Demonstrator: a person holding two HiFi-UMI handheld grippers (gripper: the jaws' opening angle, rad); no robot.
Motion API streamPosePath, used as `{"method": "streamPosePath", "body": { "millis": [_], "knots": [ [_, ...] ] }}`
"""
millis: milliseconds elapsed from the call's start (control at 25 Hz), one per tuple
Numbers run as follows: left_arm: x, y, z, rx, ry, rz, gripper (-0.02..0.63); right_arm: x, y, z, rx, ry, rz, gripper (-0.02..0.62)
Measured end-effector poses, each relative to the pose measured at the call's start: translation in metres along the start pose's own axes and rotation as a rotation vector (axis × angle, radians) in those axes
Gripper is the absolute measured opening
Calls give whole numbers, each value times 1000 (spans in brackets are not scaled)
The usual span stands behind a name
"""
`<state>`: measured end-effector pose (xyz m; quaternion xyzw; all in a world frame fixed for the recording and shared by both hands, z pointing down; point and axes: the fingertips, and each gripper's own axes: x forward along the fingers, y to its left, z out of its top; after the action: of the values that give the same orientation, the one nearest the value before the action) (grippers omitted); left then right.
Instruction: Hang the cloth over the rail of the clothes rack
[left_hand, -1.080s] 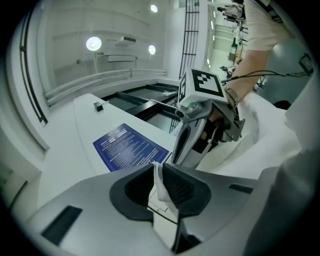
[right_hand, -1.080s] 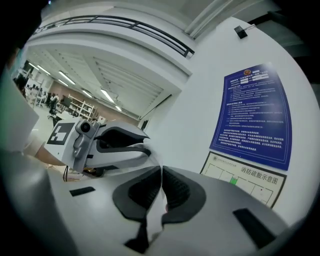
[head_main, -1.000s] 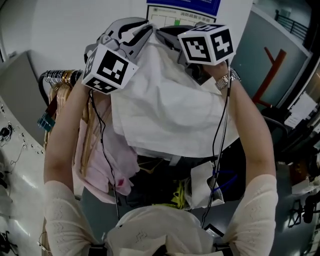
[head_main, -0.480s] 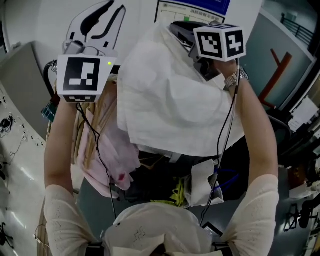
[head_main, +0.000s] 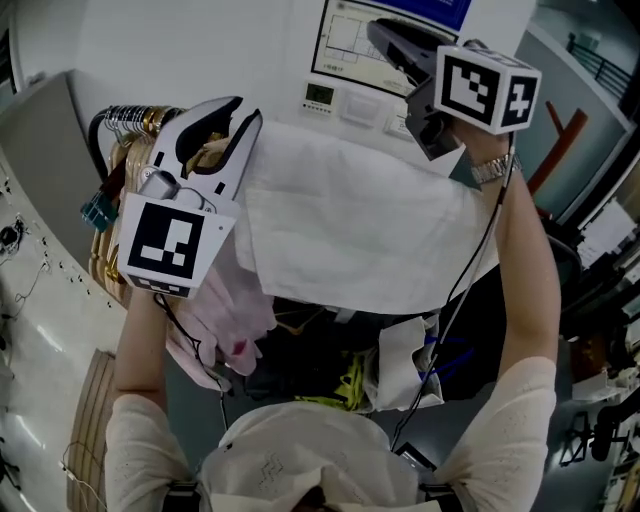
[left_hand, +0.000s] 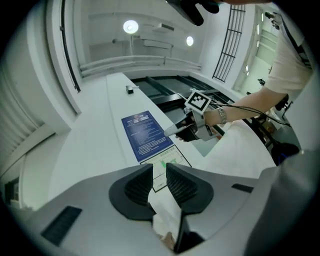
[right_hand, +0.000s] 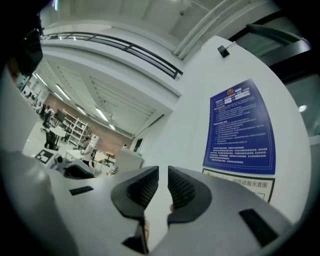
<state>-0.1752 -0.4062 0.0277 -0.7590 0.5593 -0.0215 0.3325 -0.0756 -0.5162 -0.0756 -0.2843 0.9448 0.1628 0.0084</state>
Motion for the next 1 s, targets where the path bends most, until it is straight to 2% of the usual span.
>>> {"method": "streamPosePath", "body": {
  "millis": [160, 280, 360, 440, 560, 640, 720, 840, 1000],
  "knots": [
    [-11, -9, -19, -92, 69, -11, 87, -47, 52, 20, -47, -20, 23, 46],
    [-21, -21, -30, -155, 104, -18, 87, -86, 107, 5, -80, -41, 135, 47],
    [-29, -26, -41, -212, 123, 4, 87, -113, 128, -16, -81, -52, 146, 46],
    [-36, -29, -54, -270, 145, 42, 87, -142, 129, -40, -76, -61, 73, 47],
    [-38, -31, -74, -330, 183, 89, 89, -186, 117, -76, -74, -52, -83, 46],
    [-35, -35, -81, -360, 197, 80, 89, -214, 109, -95, -96, -28, -185, 48],
    [-30, -39, -83, -379, 202, 49, 89, -235, 105, -110, -161, 9, -274, 48],
    [-25, -41, -90, -404, 226, 38, 89, -257, 104, -131, -239, 83, -356, 48],
    [-22, -37, -102, -478, 238, 36, 89, -284, 84, -141, -147, 69, -478, 46]
  ]
}}
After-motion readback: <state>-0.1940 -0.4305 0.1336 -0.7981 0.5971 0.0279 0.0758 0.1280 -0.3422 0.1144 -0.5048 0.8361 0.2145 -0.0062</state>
